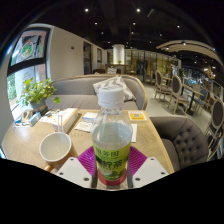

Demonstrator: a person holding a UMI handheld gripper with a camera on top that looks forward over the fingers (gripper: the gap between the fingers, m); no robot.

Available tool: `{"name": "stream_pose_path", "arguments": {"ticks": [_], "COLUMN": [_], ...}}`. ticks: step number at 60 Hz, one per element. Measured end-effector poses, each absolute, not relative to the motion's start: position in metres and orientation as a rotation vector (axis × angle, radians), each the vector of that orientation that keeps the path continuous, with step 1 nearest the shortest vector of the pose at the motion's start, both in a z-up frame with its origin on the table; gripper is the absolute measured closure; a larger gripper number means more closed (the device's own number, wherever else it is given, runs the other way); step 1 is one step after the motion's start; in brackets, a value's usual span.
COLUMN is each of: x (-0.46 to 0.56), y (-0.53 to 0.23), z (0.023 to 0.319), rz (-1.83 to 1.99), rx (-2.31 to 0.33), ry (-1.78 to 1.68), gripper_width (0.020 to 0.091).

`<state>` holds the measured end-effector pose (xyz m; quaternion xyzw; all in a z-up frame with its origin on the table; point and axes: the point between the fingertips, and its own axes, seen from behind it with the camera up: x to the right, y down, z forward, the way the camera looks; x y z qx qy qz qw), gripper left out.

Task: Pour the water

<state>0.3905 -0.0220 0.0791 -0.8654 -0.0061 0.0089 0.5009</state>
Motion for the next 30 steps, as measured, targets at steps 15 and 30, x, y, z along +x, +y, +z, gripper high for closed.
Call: {"name": "stream_pose_path", "arguments": {"ticks": [15,30], "x": [0.395,0.395], "y": [-0.027,-0.035], "z": [0.056,0.052], "rz": [0.052,0.074], "rx": [-2.095,-2.148], "ry": [-0.024,-0.015], "gripper_width": [0.0684,0.0467]}}
